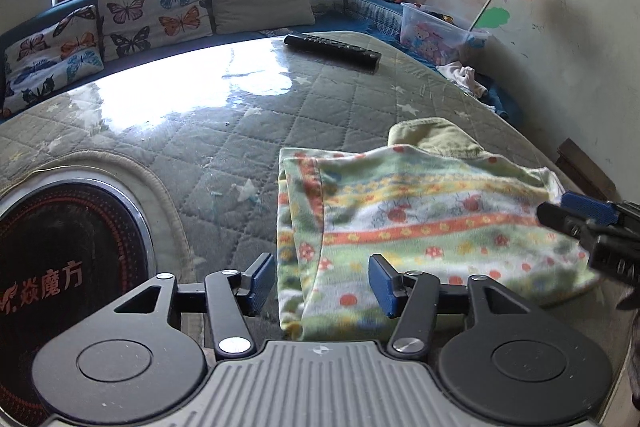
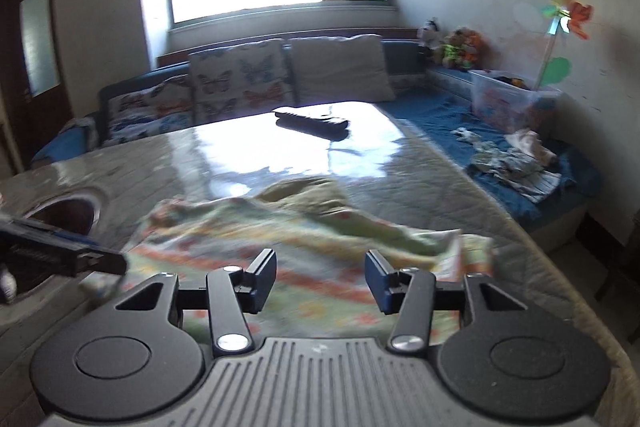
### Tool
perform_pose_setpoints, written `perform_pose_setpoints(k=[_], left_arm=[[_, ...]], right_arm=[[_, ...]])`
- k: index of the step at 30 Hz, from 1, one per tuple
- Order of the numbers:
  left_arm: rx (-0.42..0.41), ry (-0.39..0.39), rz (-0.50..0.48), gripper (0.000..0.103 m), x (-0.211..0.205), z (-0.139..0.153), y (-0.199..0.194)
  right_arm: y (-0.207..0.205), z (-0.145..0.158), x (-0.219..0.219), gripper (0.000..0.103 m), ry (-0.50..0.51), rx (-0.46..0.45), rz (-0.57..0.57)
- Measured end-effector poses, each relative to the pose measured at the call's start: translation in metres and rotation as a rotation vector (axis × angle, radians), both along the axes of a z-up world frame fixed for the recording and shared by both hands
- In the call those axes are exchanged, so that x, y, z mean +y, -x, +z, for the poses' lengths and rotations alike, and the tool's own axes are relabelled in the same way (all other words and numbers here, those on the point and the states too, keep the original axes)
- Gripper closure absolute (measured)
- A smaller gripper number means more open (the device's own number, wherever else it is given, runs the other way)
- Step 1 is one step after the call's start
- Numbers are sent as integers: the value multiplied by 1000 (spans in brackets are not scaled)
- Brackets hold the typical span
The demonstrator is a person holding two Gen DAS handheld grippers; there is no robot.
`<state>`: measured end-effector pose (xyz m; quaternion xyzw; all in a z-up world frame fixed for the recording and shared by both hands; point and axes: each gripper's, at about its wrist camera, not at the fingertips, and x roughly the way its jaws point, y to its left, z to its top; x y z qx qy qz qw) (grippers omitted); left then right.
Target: Fold clothes
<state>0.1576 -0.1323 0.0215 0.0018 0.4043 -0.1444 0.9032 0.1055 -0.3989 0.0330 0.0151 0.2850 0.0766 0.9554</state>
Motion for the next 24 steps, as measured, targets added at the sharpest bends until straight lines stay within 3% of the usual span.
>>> perform_pose_setpoints(k=[4,11,14,19,24], left_arm=[[-13,-22,-20,45,-3,-4,8],[-18,-45,-30,43,-4,-12,13],[-21,-45,-25,41,-1,-10,16],[-25,-29,-10,32,9,-7,25],[-19,-32,-4,22,18,-8,36]], right_arm=[[15,-6,30,50,36,-9,58],[24,-26,43,50,57,31,44],[27,-20,46,50,66,18,51],[26,-12,51,46,43,-11,50],[20,-26,59,43,37,25,46]])
